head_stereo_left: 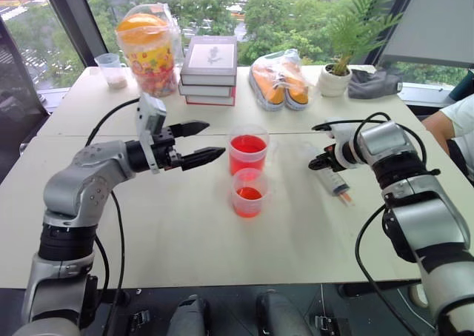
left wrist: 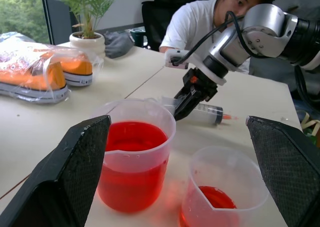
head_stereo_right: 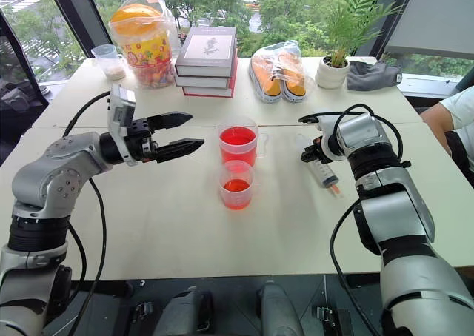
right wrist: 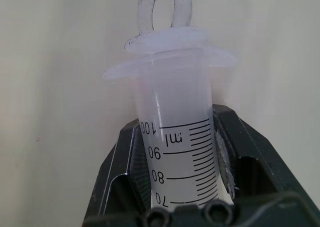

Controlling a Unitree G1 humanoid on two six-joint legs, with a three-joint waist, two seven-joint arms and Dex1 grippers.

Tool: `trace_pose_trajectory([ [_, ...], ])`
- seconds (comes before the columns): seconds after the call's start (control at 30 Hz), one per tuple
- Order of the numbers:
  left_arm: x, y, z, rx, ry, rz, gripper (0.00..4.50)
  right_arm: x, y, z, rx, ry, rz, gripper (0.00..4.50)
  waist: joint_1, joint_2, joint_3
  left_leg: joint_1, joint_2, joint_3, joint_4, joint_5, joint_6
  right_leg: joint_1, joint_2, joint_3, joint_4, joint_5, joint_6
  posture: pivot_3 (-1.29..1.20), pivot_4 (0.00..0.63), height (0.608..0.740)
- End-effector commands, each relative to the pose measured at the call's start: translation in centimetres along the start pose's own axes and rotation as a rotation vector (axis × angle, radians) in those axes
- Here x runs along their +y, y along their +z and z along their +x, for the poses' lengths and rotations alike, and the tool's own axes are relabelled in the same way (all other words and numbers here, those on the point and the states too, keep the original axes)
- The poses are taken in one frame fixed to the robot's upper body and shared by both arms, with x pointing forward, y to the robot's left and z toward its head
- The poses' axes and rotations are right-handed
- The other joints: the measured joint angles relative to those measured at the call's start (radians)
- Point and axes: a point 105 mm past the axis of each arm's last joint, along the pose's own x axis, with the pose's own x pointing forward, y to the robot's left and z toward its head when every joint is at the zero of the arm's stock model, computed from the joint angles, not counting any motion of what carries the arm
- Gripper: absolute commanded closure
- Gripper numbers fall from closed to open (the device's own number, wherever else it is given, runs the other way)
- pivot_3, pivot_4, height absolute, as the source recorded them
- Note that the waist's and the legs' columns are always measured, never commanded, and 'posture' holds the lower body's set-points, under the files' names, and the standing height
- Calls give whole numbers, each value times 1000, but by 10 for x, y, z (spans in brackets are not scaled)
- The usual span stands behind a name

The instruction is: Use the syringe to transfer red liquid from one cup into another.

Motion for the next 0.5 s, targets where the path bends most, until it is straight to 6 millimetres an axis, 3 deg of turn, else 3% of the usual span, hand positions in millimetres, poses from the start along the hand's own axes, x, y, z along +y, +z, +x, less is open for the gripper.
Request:
trace_pose_trajectory([
  [0.03, 2, 15, -4, -28, 2, 44, 0, 10, 70, -49, -394, 34, -95, 3125, 1, 0, 0, 0, 0, 0, 0, 0, 0, 0, 0, 0, 0, 0, 0, 0, 150, 740],
  [0.23, 4, 17, -1, -19, -15, 50, 0, 51, 120, -99, -847, 132, -162, 3125, 1, 0, 0, 0, 0, -1, -2, 0, 0, 0, 0, -1, 0, 0, 0, 0, 150, 740],
  [0.37, 6, 21, 0, -19, -29, 57, 0, 84, 143, -136, -1140, 282, -137, 3125, 1, 0, 0, 0, 0, 0, -2, 0, 0, 0, 0, -1, 0, 0, 0, 0, 150, 740],
  [0.5, 7, 24, 2, -17, -35, 64, 0, 109, 147, -139, -1230, 350, -161, 3125, 2, 0, 0, 0, 0, 0, -2, 0, 0, 0, 0, -1, 0, 0, 0, 0, 150, 740],
])
